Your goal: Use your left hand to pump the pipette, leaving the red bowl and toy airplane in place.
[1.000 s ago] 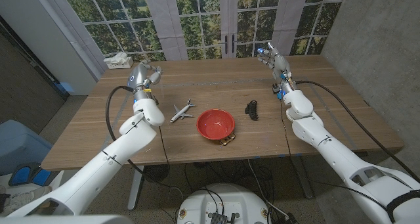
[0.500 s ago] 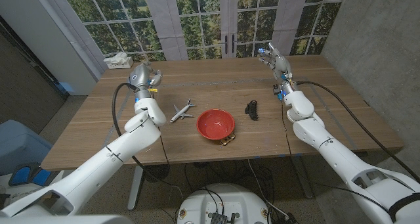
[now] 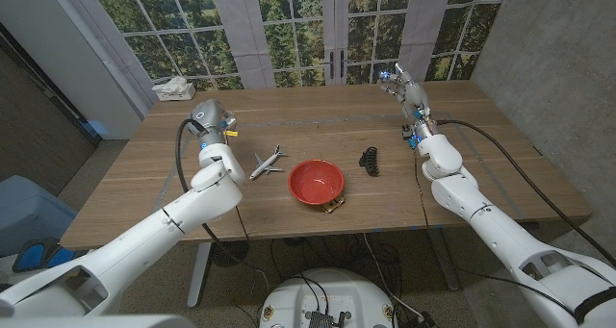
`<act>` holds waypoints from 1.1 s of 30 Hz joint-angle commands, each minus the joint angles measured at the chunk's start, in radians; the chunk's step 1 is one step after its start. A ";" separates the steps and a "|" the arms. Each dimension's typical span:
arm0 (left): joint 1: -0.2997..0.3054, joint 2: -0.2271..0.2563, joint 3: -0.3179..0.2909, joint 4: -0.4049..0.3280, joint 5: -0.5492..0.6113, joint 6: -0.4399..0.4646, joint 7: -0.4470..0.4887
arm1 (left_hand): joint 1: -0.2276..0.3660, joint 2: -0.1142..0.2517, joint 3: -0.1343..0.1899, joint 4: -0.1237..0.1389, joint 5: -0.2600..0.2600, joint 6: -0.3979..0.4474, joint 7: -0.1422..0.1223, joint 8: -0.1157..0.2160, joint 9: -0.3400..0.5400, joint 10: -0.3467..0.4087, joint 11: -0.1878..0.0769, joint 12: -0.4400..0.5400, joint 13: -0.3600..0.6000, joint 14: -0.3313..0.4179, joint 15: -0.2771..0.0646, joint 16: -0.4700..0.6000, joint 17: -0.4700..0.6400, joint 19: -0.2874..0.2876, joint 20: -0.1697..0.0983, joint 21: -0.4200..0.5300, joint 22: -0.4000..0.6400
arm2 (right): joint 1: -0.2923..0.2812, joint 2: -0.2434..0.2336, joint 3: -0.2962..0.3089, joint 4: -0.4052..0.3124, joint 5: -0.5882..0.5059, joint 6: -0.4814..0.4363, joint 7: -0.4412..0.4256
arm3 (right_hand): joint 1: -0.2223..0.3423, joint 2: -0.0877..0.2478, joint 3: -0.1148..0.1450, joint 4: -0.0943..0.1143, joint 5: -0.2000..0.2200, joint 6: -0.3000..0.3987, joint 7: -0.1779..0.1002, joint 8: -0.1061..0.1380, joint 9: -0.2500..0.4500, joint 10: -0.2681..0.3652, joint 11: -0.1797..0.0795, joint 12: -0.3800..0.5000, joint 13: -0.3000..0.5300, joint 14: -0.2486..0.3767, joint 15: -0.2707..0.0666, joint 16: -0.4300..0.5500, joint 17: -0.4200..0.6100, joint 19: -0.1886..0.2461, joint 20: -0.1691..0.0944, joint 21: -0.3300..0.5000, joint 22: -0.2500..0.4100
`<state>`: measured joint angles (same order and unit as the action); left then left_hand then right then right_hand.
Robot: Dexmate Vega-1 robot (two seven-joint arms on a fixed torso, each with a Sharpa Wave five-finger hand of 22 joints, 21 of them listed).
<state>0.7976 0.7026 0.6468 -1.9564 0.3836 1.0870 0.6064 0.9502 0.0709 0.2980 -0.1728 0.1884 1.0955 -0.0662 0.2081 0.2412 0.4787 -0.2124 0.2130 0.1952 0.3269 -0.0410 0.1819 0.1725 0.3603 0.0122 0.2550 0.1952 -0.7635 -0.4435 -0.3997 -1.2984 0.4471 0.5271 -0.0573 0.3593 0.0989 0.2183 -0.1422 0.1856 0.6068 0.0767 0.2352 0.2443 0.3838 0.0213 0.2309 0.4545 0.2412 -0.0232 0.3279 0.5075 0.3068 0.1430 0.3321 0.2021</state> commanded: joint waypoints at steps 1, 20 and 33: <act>-0.124 0.059 0.154 -0.011 0.014 0.207 -0.162 | 0.002 -0.012 -0.005 0.003 0.003 -0.001 0.013 -0.004 -0.001 0.010 -0.002 0.003 0.003 0.005 -0.101 0.005 0.001 -0.008 0.000 -0.002 0.002 | -0.017 -0.008 0.007 -0.020 -0.012 0.012 -0.013 | -0.002 0.002 0.004 -0.004 0.004 -0.002 -0.002 -0.006 0.002 -0.002 0.002 -0.001 0.002 0.001 0.001 -0.005 0.005 0.000 0.002 -0.004 0.003; -0.156 0.100 0.213 -0.071 -0.023 0.288 -0.185 | -0.185 -0.097 -0.093 0.045 -0.012 -0.661 -0.067 -0.047 -0.051 -0.276 0.101 -0.031 -0.005 -0.124 -0.025 -0.002 0.007 -0.111 0.046 -0.049 -0.004 | -0.039 -0.015 0.015 -0.029 -0.006 0.031 -0.005 | -0.005 -0.002 0.004 -0.004 0.003 -0.023 -0.009 -0.014 0.001 -0.009 0.003 -0.003 0.002 0.001 0.002 -0.006 0.005 0.003 0.002 -0.003 0.003; 0.075 0.066 -0.086 -0.117 -0.178 -0.021 -0.049 | -0.475 0.057 -0.091 0.132 0.005 -1.128 -0.063 -0.041 -0.064 -0.644 0.159 -0.041 -0.018 -0.458 0.093 -0.017 0.003 -0.511 0.160 -0.083 -0.015 | -0.056 -0.019 0.017 -0.051 -0.014 0.024 -0.019 | -0.008 -0.006 0.004 -0.005 0.002 -0.059 -0.027 -0.028 -0.002 -0.013 0.005 -0.005 0.001 0.006 0.006 -0.005 0.006 0.005 0.002 -0.003 0.003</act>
<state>0.7239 0.7810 0.7571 -2.0364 0.3269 1.2954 0.4799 0.5094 0.0908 0.1961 -0.0532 0.1828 0.0225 -0.1411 0.1633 0.1764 -0.0970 -0.0612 0.1804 0.1770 -0.0627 0.0402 0.1699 0.1774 -0.0840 0.1748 0.1757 0.1794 -0.8059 -0.4588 -0.3844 -1.3338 0.4411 0.5535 -0.0657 0.3594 0.0990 0.2183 -0.1421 0.1856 0.5584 0.0533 0.2108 0.2413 0.3747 0.0231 0.2309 0.4545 0.2412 -0.0232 0.3248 0.5074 0.3069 0.1429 0.3322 0.2021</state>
